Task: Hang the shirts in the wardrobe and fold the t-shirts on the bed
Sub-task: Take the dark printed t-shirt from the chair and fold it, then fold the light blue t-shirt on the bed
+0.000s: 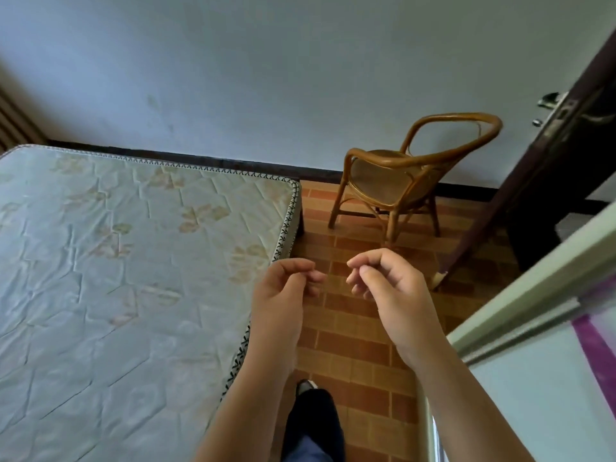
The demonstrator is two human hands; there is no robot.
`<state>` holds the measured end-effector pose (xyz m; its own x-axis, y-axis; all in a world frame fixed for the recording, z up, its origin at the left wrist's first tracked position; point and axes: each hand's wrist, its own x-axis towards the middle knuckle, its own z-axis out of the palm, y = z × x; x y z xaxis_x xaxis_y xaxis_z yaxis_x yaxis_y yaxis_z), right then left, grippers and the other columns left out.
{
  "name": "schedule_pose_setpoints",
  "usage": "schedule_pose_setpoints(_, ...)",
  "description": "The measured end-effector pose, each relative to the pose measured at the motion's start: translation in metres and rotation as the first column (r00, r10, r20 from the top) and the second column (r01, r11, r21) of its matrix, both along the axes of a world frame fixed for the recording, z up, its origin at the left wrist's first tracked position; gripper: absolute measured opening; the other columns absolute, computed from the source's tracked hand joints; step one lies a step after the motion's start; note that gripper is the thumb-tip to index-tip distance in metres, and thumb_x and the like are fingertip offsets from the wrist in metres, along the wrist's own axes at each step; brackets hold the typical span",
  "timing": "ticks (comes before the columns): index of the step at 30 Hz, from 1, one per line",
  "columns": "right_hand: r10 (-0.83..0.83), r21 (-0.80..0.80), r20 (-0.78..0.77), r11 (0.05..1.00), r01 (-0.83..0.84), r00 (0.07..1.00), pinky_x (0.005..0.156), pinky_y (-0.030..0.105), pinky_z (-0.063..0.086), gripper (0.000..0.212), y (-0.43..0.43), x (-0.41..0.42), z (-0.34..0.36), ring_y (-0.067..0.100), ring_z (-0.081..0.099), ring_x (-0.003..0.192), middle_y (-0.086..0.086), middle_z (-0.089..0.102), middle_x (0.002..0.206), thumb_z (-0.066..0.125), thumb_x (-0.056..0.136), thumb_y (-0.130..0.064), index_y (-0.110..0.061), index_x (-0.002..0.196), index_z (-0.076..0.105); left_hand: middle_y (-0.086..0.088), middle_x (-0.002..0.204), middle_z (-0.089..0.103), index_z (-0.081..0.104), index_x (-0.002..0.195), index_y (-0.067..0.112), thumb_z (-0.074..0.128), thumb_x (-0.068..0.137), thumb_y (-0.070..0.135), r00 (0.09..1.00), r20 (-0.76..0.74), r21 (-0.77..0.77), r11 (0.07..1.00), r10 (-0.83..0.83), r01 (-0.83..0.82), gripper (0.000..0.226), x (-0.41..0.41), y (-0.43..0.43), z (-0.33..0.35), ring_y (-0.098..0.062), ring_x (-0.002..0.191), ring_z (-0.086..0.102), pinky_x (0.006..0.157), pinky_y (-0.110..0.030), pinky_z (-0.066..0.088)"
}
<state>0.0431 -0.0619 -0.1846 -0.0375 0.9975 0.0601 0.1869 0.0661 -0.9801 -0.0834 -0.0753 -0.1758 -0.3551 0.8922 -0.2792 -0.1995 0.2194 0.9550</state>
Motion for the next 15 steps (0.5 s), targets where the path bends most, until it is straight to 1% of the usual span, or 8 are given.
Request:
schedule_pose_setpoints(2, 0.006, 0.008, 0.028, 1.000, -0.007, 1.000, 0.065, 0.011, 0.051, 0.025, 0.050, -0.013, 0.007, 0.002, 0.060, 0.071, -0.013, 0.064, 0.074, 0.048, 0.095, -0.008, -0.026, 0.083, 0.060, 0.002, 0.066, 0.068, 0.064, 0.083, 0.011, 0.042, 0.092, -0.005, 1.000, -0.020, -0.001, 1.000, 0.005, -0.005, 0.028, -0.017, 0.050, 0.003, -0.005, 0.057, 0.054, 0.050, -0.013, 0.041)
schedule_pose_setpoints(5, -0.006, 0.025, 0.046, 1.000, 0.005, 0.999, 0.064, 0.011, 0.050, 0.026, 0.125, -0.025, 0.026, 0.001, 0.060, 0.071, -0.019, 0.063, 0.070, 0.048, 0.095, -0.008, -0.027, 0.082, 0.059, 0.005, 0.063, 0.068, 0.063, 0.082, 0.013, 0.042, 0.092, -0.003, 1.000, -0.020, 0.015, 1.000, 0.019, -0.019, 0.029, -0.040, 0.126, 0.018, -0.008, 0.060, 0.053, 0.056, -0.020, 0.039)
schedule_pose_setpoints(7, -0.017, 0.048, 0.047, 0.999, 0.015, 0.999, 0.065, 0.012, 0.051, 0.026, 0.171, -0.027, 0.036, 0.001, 0.060, 0.070, -0.018, 0.064, 0.070, 0.048, 0.094, -0.007, -0.026, 0.082, 0.060, 0.006, 0.063, 0.067, 0.063, 0.083, 0.013, 0.042, 0.092, -0.003, 0.999, -0.034, 0.060, 0.998, 0.033, -0.031, 0.028, -0.048, 0.173, 0.027, -0.006, 0.059, 0.053, 0.056, -0.018, 0.039)
schedule_pose_setpoints(9, -0.037, 0.064, 0.041, 0.997, 0.035, 0.998, 0.066, 0.012, 0.051, 0.026, 0.210, -0.027, 0.038, 0.002, 0.061, 0.070, -0.013, 0.065, 0.070, 0.048, 0.094, -0.006, -0.025, 0.082, 0.060, 0.006, 0.064, 0.067, 0.062, 0.082, 0.014, 0.042, 0.092, -0.003, 0.999, -0.044, 0.089, 0.996, 0.033, -0.029, 0.029, -0.051, 0.213, 0.030, -0.005, 0.059, 0.053, 0.055, -0.015, 0.039)
schedule_pose_setpoints(11, -0.064, 0.057, 0.018, 0.996, 0.063, 0.998, 0.064, 0.011, 0.051, 0.025, 0.244, -0.027, 0.034, 0.003, 0.061, 0.069, -0.008, 0.063, 0.067, 0.048, 0.094, -0.005, -0.023, 0.082, 0.061, 0.005, 0.065, 0.068, 0.063, 0.082, 0.014, 0.042, 0.092, -0.003, 0.999, -0.041, 0.069, 0.998, 0.005, -0.002, 0.029, -0.048, 0.246, 0.025, -0.006, 0.060, 0.054, 0.054, -0.015, 0.040)
schedule_pose_setpoints(15, -0.079, 0.018, -0.023, 0.997, 0.079, 0.997, 0.062, 0.011, 0.049, 0.026, 0.315, -0.022, 0.023, 0.003, 0.060, 0.064, -0.008, 0.064, 0.065, 0.047, 0.093, -0.001, -0.019, 0.081, 0.062, 0.003, 0.064, 0.068, 0.062, 0.083, 0.010, 0.042, 0.091, -0.006, 0.999, -0.015, 0.014, 0.999, -0.047, 0.047, 0.027, -0.040, 0.312, 0.010, -0.002, 0.054, 0.055, 0.050, -0.010, 0.040)
